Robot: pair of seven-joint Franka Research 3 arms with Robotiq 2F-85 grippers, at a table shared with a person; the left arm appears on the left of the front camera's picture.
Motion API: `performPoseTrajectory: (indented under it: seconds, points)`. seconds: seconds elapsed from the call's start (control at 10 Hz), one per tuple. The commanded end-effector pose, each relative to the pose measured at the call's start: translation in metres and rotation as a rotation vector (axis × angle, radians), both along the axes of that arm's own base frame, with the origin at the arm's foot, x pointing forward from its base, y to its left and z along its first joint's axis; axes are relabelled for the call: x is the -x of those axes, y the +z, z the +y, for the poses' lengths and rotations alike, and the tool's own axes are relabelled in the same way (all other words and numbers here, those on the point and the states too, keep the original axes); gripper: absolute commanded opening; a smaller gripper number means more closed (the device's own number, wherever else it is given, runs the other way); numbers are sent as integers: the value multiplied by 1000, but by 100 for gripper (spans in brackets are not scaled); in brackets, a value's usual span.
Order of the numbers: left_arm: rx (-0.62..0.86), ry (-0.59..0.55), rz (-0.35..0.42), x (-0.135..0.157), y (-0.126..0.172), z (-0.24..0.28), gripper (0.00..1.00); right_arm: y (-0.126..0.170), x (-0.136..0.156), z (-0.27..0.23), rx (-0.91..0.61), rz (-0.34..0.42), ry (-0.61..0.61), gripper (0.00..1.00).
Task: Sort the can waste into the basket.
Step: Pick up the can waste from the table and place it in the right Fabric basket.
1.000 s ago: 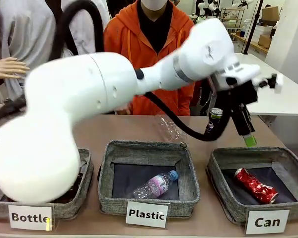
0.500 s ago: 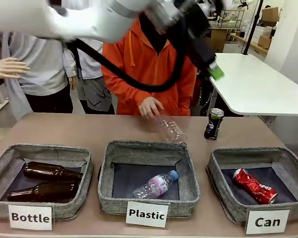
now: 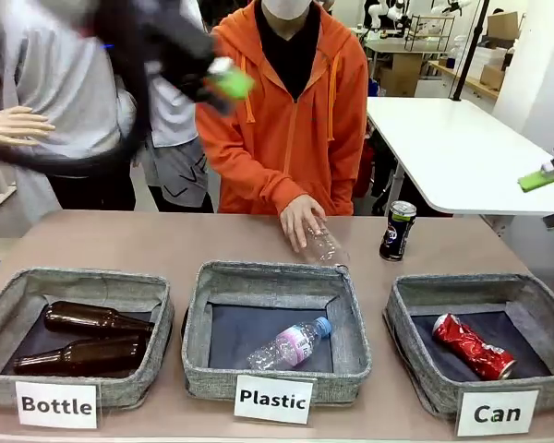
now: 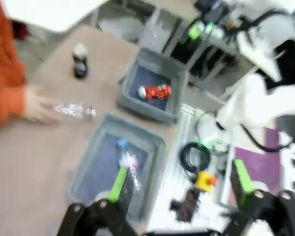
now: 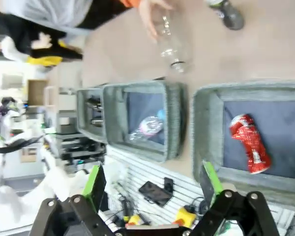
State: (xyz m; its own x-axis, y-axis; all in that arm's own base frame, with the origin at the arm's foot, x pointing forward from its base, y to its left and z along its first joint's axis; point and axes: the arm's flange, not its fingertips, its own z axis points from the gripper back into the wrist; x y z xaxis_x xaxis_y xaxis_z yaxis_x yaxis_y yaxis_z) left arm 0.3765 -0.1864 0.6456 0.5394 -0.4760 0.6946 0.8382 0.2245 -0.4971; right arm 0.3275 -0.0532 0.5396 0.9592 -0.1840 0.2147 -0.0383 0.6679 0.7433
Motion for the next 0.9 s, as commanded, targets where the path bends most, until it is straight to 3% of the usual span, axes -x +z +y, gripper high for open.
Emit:
performPoseTrajectory:
  seconds: [0.0, 0.1, 0.2, 0.4, 0.5, 0.6, 0.8]
  points:
    - [99, 52, 61, 54, -45, 152, 100, 3, -5, -7, -162, 42, -70, 100]
    - [149, 276, 94, 60, -59, 207, 100, -1, -5, -19, -342, 52, -27, 100]
    - [268, 345, 101, 74, -75, 250, 100, -2, -1, -35, -499, 50, 20, 100]
    - [355, 638, 192, 104, -121, 326, 100, 1, 11, -65, -519, -6, -2, 100]
    - [377, 664, 202, 116, -146, 341, 100, 4, 21, -80, -475, -27, -27, 100]
    - [307, 520, 169, 110, -111, 317, 100, -1, 13, -50, -506, 20, -4, 100]
    - [307, 520, 169, 110, -111, 317, 100, -1, 13, -50, -506, 20, -4, 100]
